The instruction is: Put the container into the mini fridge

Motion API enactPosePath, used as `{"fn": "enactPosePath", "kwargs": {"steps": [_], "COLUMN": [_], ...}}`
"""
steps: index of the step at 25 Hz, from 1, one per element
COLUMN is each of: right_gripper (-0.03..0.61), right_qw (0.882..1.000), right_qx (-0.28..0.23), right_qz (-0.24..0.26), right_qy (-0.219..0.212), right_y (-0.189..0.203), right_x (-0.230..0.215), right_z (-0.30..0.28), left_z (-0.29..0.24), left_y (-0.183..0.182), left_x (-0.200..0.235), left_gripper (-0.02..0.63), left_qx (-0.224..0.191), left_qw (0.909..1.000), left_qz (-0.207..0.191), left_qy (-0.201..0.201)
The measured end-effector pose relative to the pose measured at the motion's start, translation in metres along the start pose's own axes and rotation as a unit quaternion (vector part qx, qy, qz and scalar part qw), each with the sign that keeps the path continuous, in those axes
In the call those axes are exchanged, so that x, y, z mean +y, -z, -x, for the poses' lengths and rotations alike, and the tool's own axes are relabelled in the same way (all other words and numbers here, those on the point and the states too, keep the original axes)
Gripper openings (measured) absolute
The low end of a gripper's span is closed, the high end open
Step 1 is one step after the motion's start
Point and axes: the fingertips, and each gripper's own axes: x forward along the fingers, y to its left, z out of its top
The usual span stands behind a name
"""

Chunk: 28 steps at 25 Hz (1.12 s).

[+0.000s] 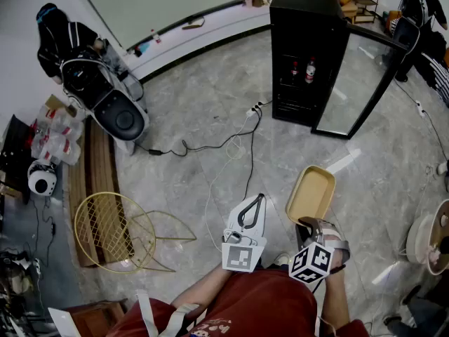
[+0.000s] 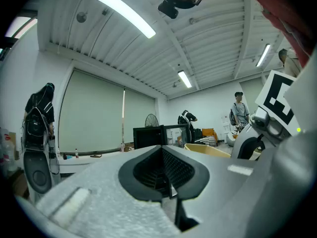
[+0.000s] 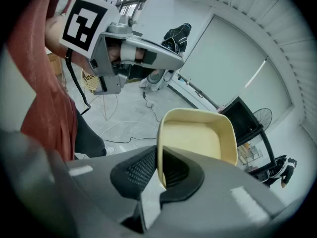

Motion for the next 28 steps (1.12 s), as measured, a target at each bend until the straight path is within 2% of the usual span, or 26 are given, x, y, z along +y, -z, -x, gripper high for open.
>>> {"fn": "enactPosePath", "kwargs": {"steps": [7,13,21,28], "right_gripper": [0.018,0.018,0.018,0.017], "right_qw": [1.0,1.0,1.0,1.0], "right_qx": [0.009,0.015,0.017,0.023], "right_qz": [-0.002,-0.001,-0.01,-0.014], "right_qy": [-0.002,-0.005,-0.006,-0.007], "right_y": [-0.017,-0.034,-0.076,-0.088], "right_x": [0.003,0.007,0.007,0.007], "right_z": [-0.014,-0.033,-0.059,-0.069], "left_z": [0.004,0.006,0.005,0.001], "left_y": [0.004,0.014,0.024,0.03], "left_x": [0.027,0.054,0.1,0.115], "left_gripper": [0.005,0.005,0.005,0.005], "left_qx": [-0.005,-0.008,-0.005,-0.004], "left_qw": [1.0,0.9999,0.9999,0.9998], "left_qz": [-0.004,0.01,0.008,0.012], "left_qy": [0.0,-0.008,0.003,0.011]}}
